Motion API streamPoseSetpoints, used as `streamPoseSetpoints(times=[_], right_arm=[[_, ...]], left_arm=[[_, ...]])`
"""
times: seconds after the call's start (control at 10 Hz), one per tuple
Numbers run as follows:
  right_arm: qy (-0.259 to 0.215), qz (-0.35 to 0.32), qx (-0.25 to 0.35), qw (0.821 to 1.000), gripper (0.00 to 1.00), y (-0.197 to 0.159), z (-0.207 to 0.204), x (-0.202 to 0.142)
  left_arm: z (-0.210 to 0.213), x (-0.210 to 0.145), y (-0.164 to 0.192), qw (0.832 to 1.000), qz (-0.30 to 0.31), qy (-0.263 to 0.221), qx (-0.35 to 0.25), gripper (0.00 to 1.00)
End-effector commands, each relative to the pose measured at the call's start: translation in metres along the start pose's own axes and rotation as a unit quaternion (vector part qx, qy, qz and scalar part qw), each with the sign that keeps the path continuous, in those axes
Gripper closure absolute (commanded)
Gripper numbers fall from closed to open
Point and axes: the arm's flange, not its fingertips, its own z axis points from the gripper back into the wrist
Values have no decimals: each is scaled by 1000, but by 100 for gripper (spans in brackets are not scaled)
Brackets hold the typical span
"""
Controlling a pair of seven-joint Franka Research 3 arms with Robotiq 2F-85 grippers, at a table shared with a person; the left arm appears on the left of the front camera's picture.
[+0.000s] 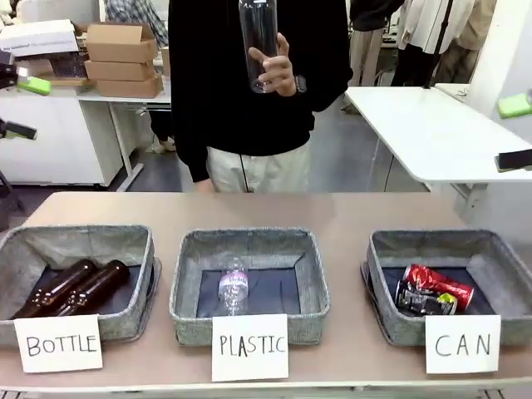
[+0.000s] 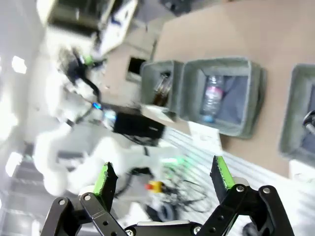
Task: Sort the can waste into the basket.
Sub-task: Pick up the can waste from the table and place it in the right Fabric basket.
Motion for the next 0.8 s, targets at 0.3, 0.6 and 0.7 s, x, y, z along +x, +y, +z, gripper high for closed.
streamPoseSetpoints(times=[0.3,0.6,0.7], right_arm=[[13,71,-15,997,0,-8,7,-4],[13,71,-15,997,0,-8,7,-4],[13,71,-15,997,0,-8,7,-4]], left_arm=[[-13,-11,-36,998,-58,16,20,0],[-13,-11,-36,998,-58,16,20,0],[-13,-11,-36,998,-58,16,20,0]])
